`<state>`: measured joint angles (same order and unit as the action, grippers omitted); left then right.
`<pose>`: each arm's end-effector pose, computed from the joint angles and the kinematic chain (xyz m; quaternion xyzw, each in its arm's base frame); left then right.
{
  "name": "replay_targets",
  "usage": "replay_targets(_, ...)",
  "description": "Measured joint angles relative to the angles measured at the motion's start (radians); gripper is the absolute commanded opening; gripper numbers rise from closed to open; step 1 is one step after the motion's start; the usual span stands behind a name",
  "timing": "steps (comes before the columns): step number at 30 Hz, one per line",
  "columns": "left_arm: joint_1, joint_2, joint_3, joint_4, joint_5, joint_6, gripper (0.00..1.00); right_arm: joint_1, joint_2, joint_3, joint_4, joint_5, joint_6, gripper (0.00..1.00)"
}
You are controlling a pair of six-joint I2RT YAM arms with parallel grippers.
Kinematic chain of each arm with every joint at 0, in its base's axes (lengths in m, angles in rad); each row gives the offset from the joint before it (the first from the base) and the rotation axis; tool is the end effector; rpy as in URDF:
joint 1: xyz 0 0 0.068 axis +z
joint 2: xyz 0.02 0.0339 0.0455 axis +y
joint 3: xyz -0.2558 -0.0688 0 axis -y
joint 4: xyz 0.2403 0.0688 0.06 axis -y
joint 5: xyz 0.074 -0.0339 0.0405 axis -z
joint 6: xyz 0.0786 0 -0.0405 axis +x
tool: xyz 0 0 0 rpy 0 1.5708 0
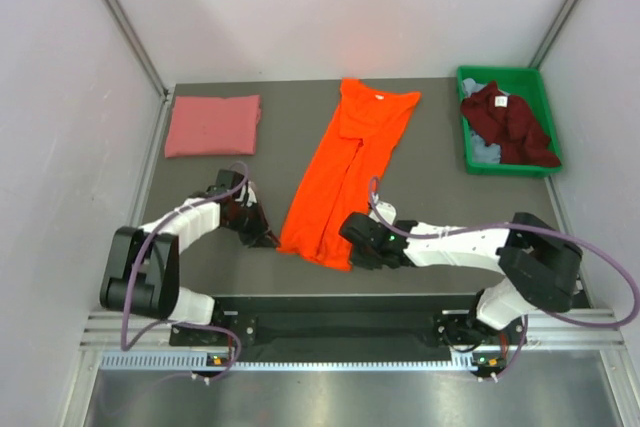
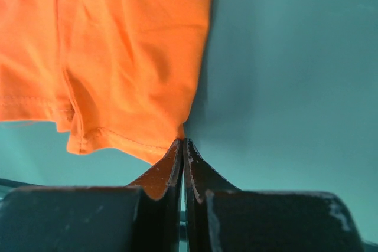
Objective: Fold and stack the t-shirts
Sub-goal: Fold the tshirt
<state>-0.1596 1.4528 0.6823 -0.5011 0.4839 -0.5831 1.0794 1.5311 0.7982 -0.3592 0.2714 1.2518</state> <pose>0.2375 -0.0753 0.1060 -0.1669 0.9461 -0.2733 0.0489 0.1590 0.2524 0.1200 0.1148 0.9562 0.1641 0.2134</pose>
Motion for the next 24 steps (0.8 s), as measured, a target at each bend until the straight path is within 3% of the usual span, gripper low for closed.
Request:
replay_targets(7, -0.095, -0.203, -0.09, 0.0, -0.061, -0.122, 0.04, 0.005, -0.157, -0.153, -0.065, 0.01, -0.045, 0.0)
replay_targets(8, -0.115, -0.223, -0.101, 0.003, -0.061, -0.138, 0.14, 0.007, -0.183, -0.175, -0.066, 0.01, -0.053, 0.0)
replay_targets(10, -0.162, -0.254, -0.126, 0.012, -0.06, -0.177, 0.27, 0.007, -0.239, -0.212, -0.08, 0.011, -0.07, 0.0)
replay_targets(11, -0.184, -0.262, -0.136, 0.012, -0.06, -0.2, 0.63, 0.008, -0.262, -0.224, -0.087, 0.013, -0.079, 0.0)
replay_targets(13, -0.228, -0.27, -0.152, 0.013, -0.058, -0.234, 0.83, 0.009, -0.3, -0.238, -0.105, 0.016, -0.097, 0.0)
replay_targets(19, -0.296, -0.271, -0.148, -0.007, -0.077, -0.246, 0.9, 0.011, -0.365, -0.269, -0.131, 0.02, -0.128, 0.0)
replay_targets(21, -0.304, -0.274, -0.122, -0.043, -0.1, -0.229, 0.99, 0.011, -0.378, -0.28, -0.147, 0.021, -0.131, 0.0)
replay_targets(24, -0.306, -0.296, -0.049, -0.093, -0.14, -0.201, 0.99, 0.011, -0.405, -0.294, -0.171, 0.023, -0.132, 0.14)
